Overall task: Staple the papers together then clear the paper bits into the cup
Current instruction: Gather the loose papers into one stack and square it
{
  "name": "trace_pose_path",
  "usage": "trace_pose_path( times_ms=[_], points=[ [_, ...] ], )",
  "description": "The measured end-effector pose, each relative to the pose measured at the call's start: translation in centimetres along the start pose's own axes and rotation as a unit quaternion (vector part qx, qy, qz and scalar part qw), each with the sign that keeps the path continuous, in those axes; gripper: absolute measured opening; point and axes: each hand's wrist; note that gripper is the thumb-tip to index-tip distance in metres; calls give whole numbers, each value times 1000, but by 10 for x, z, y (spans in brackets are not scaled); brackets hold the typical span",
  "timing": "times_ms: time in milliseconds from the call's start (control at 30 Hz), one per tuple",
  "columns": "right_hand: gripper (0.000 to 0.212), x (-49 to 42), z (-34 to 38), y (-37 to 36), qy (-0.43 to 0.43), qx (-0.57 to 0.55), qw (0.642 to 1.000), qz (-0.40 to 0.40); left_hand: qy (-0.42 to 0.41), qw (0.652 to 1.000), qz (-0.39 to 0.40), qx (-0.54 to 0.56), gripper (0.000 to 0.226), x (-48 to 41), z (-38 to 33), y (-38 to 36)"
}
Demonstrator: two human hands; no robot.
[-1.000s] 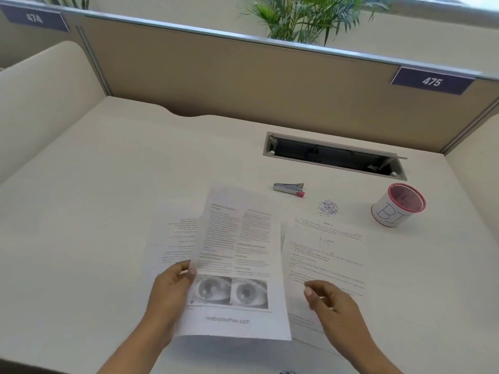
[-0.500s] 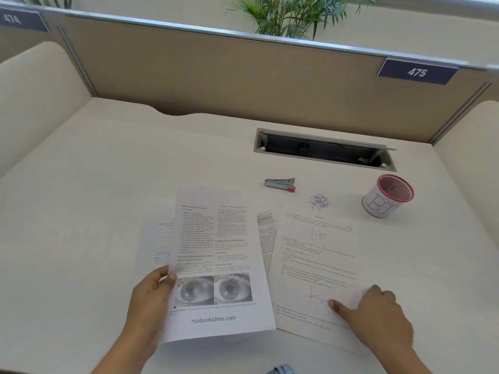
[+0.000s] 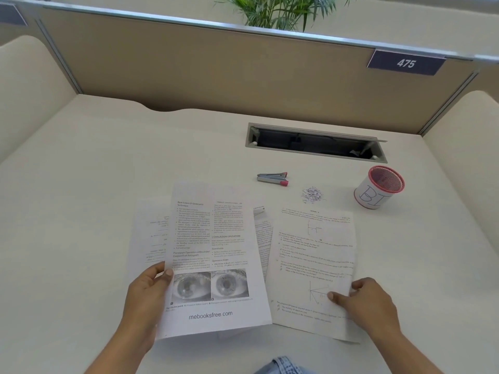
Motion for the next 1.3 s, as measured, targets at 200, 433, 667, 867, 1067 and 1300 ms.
trace_pose_path(
  times_ms=[200, 433, 667, 867, 1067, 1300],
  points=[
    [24, 2, -3, -3, 3, -66, 998, -19, 11, 1000, 4, -6, 20, 1, 2, 0],
    [24, 13, -7, 3, -3, -251, 968, -30, 9, 1000, 4, -11, 20, 4, 2, 1],
    [35, 17, -11, 12, -8, -327, 945, 12, 12, 1000, -5, -14, 21, 2, 2, 0],
    [17, 21, -19, 26, 20, -359, 933, 29, 10, 1000, -13, -20, 21, -1, 3, 0],
    [19, 28, -17, 42, 6, -435, 899, 54, 1, 999, -21, -33, 20, 0, 3, 1],
    [24, 44, 1, 59, 34, -518, 846, 123, -5, 999, -25, -22, 21, 5, -3, -6]
  ],
)
Point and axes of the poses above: each hand's wrist, its own x-axis away from the middle knuckle, its own y-axis out of the back of the hand, z = x × y, and after that the axes turned 1 degree about y, right-handed
